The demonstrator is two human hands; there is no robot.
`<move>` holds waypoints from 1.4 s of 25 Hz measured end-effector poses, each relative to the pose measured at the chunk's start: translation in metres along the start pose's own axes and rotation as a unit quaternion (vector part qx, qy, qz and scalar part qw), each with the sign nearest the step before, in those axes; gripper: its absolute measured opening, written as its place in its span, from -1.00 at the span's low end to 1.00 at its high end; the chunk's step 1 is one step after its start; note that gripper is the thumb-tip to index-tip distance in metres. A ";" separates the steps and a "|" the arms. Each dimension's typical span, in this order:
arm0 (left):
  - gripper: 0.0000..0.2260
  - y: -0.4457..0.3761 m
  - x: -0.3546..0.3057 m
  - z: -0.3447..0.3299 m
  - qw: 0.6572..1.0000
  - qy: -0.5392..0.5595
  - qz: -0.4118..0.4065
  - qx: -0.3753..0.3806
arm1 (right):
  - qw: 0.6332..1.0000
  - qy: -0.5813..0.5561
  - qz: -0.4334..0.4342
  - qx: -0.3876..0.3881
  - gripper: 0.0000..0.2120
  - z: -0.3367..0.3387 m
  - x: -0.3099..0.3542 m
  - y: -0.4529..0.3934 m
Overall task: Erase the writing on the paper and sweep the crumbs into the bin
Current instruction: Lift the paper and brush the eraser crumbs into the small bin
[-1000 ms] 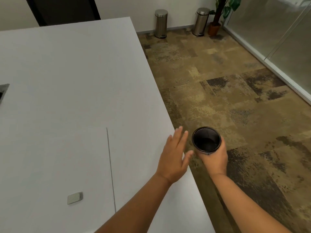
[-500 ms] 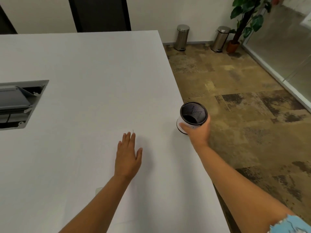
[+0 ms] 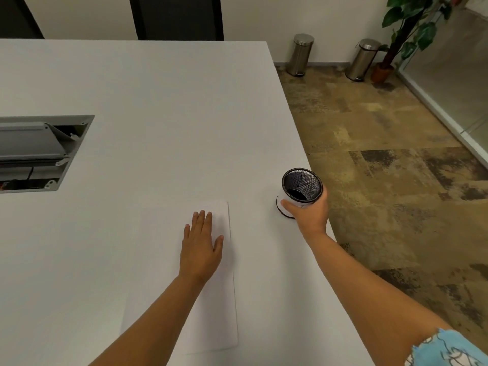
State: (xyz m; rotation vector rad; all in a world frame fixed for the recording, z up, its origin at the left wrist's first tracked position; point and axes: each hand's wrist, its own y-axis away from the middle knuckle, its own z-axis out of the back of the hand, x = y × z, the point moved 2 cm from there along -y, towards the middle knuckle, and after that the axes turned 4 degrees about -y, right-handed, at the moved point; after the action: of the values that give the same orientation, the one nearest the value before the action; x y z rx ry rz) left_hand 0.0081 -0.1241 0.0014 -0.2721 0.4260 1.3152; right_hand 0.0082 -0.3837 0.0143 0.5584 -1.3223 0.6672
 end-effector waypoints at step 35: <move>-0.48 0.025 0.110 0.057 0.948 0.168 0.271 -0.027 | 0.845 0.301 0.189 0.400 -0.73 -0.119 -0.006 0.243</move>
State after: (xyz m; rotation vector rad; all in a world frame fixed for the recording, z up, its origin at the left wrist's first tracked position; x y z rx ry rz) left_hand 0.0136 0.0027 0.0040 -0.4496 0.7927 1.8283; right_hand -0.0859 -0.1312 -0.0122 0.6690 -0.5015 1.6110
